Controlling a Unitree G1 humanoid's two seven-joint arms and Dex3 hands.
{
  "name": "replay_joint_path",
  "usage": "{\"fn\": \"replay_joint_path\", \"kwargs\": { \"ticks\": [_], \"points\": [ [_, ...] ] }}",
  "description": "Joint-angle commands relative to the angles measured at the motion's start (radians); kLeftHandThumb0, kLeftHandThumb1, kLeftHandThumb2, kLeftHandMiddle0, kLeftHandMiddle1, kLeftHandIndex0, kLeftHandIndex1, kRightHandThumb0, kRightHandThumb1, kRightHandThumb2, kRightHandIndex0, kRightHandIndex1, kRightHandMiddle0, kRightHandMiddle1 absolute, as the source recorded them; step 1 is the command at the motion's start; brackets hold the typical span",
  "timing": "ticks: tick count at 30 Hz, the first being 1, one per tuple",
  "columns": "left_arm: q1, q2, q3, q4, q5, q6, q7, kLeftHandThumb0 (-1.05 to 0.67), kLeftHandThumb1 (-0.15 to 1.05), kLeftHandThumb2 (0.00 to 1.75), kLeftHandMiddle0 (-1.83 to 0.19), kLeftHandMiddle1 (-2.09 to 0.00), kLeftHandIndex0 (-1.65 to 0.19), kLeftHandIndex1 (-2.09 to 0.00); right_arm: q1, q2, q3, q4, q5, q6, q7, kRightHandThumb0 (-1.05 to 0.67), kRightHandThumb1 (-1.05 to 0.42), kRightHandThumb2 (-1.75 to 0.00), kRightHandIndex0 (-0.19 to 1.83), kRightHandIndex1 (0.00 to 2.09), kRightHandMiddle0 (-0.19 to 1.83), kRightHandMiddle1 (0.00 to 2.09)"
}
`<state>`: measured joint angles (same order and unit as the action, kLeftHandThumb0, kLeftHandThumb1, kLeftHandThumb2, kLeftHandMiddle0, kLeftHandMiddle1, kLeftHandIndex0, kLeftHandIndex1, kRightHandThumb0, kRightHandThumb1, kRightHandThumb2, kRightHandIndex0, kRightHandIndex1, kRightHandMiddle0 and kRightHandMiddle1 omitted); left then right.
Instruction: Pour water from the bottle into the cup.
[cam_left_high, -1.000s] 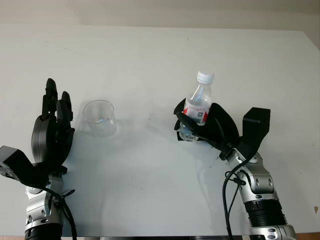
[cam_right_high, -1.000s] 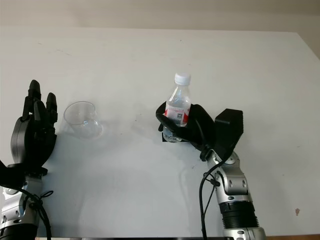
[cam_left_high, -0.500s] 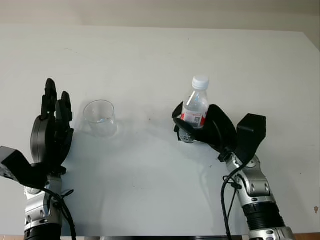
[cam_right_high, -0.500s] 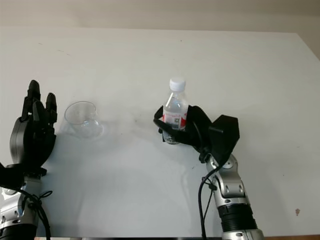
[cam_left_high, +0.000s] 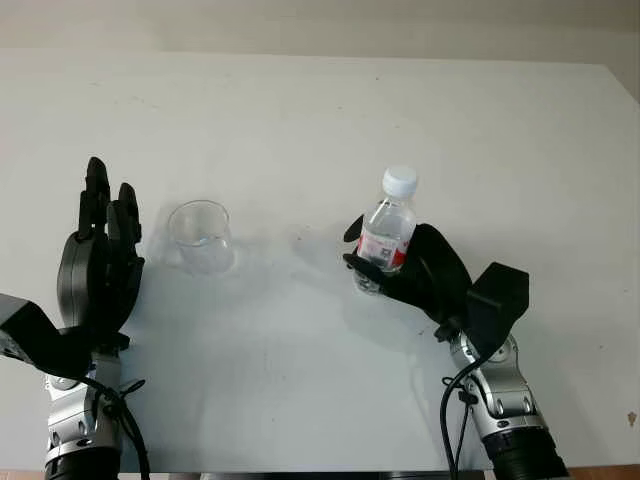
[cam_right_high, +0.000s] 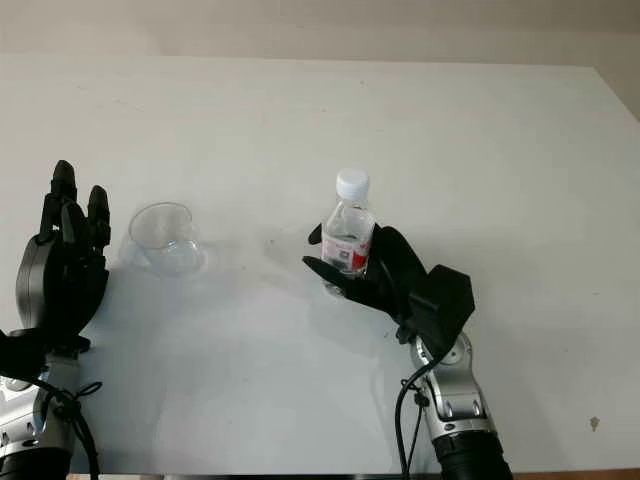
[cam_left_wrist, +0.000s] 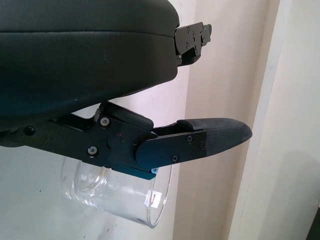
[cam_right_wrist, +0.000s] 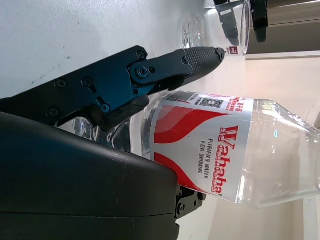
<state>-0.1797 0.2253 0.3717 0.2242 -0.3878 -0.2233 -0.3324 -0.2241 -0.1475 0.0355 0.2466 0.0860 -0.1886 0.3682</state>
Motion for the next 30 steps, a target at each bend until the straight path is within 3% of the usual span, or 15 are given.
{"fn": "replay_joint_path", "kwargs": {
  "ticks": [1, 7, 10, 14, 16, 23, 30],
  "points": [
    [0.005, 0.008, 0.002, 0.009, -0.005, -0.003, -0.009, -0.76, 1.05, 0.56, 0.17, -0.05, 0.19, -0.03, 0.037, 0.0, -0.004, 0.002, 0.001, 0.0, -0.006, -0.58, -1.05, -0.21, 0.0, 1.97, 0.03, 1.88],
    [0.0, 0.011, 0.005, 0.019, -0.004, -0.012, -0.015, -0.76, 1.05, 0.55, 0.16, -0.06, 0.18, -0.04, 0.051, 0.002, -0.013, -0.002, 0.025, -0.015, 0.004, -0.56, -1.05, -0.13, -0.05, 1.67, 0.01, 1.6],
    [-0.002, 0.012, 0.007, 0.028, -0.007, -0.019, -0.021, -0.76, 1.05, 0.55, 0.16, -0.06, 0.19, -0.04, 0.052, -0.017, -0.004, 0.004, -0.014, -0.058, -0.005, -0.58, -1.05, -0.09, -0.04, 1.2, -0.04, 1.36],
    [-0.002, 0.011, 0.008, 0.032, -0.006, -0.022, -0.02, -0.75, 1.05, 0.56, 0.16, -0.06, 0.18, -0.04, 0.05, -0.04, 0.003, 0.017, -0.073, -0.131, -0.022, -0.65, -1.03, -0.05, 0.1, 0.32, -0.01, 0.64],
    [-0.001, 0.009, 0.008, 0.026, -0.008, -0.016, -0.016, -0.75, 1.05, 0.56, 0.15, -0.06, 0.18, -0.04, 0.051, -0.05, 0.003, 0.017, -0.096, -0.158, -0.034, -0.68, -1.01, -0.05, 0.07, 0.13, 0.0, 0.37],
    [-0.004, 0.01, 0.006, 0.034, -0.006, -0.023, -0.015, -0.76, 1.05, 0.55, 0.15, -0.06, 0.18, -0.05, 0.063, -0.081, -0.003, -0.016, -0.117, -0.199, -0.039, -0.82, -0.97, -0.05, -0.18, 0.0, -0.18, 0.03],
    [-0.006, 0.009, 0.005, 0.039, -0.004, -0.026, -0.015, -0.76, 1.05, 0.55, 0.15, -0.05, 0.18, -0.05, 0.077, -0.083, -0.013, -0.062, -0.099, -0.181, -0.051, -0.9, -1.0, -0.06, -0.19, 0.0, -0.19, 0.0]
  ]
}}
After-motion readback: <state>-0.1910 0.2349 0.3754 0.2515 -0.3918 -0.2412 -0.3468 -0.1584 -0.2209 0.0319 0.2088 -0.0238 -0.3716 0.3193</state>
